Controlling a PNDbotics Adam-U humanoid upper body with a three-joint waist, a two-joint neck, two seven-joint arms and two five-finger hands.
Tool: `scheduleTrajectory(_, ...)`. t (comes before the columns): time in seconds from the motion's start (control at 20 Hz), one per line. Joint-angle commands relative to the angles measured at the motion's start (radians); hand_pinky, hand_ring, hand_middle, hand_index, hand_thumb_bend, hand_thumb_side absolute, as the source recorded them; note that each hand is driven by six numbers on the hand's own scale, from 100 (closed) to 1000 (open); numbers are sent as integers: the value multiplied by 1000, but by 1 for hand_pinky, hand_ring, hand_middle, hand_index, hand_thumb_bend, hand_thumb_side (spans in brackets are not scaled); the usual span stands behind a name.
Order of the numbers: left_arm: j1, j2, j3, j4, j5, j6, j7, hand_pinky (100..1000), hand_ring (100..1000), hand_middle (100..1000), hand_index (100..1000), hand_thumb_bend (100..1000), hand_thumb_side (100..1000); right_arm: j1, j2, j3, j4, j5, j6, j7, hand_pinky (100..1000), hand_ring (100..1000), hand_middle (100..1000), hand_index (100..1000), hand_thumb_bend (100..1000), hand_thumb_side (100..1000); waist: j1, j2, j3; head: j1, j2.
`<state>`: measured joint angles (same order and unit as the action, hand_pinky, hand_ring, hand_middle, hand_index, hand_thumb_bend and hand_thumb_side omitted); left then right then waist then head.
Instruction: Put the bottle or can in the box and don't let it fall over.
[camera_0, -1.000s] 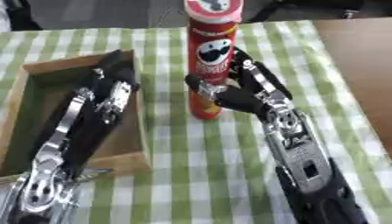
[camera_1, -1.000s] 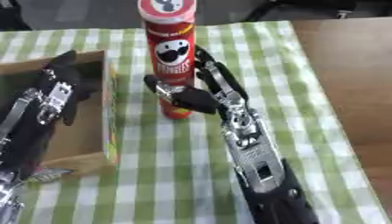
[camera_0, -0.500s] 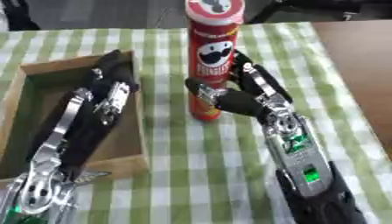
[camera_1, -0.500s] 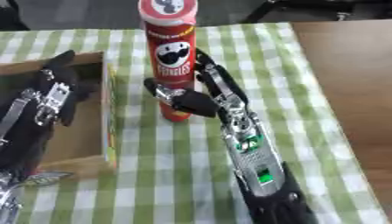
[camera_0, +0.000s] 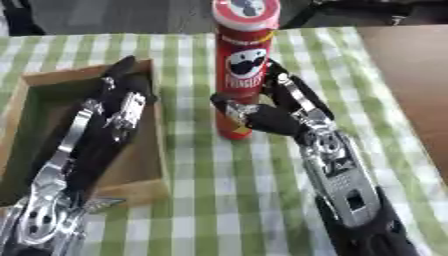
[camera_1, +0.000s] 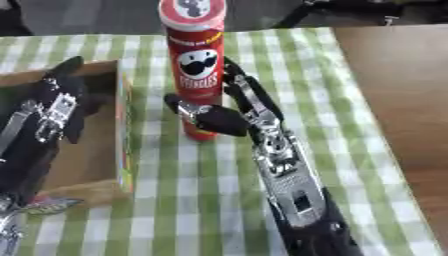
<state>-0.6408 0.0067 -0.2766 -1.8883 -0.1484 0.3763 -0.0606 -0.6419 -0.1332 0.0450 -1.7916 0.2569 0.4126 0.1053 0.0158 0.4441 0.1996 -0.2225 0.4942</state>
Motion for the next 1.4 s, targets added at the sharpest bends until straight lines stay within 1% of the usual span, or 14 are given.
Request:
scheduleTrajectory(0.05,-15,-7,9,-10,7,-6,-1,914,790,176,1000,100,735,-68,37,10,1,-11,-9,2,1000,1000,1000,1000,514,313,15,4,30,1,-16)
scheduleTrajectory(0.25,-16,-8,11,-9,7,-7,0,916,788,175,1000,100,738,-69,40,10,3,-16,-13,0,1000,1000,1000,1000,512,298,14,6,30,-1,-20)
scheduleTrajectory(0.45,-21,-6,14,-5,5,-9,-7,917,787,175,1000,100,734,-73,46,10,8,-14,-15,4,1000,1000,1000,1000,502,296,14,8,30,-15,-28)
scheduleTrajectory(0.6,-23,-7,19,-2,3,-11,-8,919,786,175,1000,100,734,-76,50,10,14,-7,-15,11,1000,1000,1000,1000,501,312,15,12,32,-20,-35)
scheduleTrajectory(0.85,-26,-9,27,1,4,-14,-6,920,784,174,1000,100,735,-82,59,11,20,3,-22,20,1000,1000,1000,1000,514,298,15,17,33,-23,-43)
scheduleTrajectory(0.95,-25,-10,28,3,6,-14,-6,921,782,173,1000,100,739,-83,61,11,22,5,-22,20,1000,1000,1000,1000,538,277,15,17,33,-23,-42)
scheduleTrajectory(1.05,-24,-10,28,4,8,-14,-6,921,781,173,1000,100,743,-82,62,11,22,6,-22,19,1000,1000,1000,1000,529,280,15,17,33,-23,-41)
scheduleTrajectory(1.2,-23,-11,29,4,9,-14,-6,923,779,172,1000,100,741,-81,64,11,21,3,-26,14,1000,1000,1000,954,526,279,14,14,31,-23,-38)
scheduleTrajectory(1.4,-22,-13,31,8,9,-16,-9,924,779,173,993,100,747,-79,69,11,22,2,-35,11,997,968,999,903,534,237,14,11,30,-23,-33)
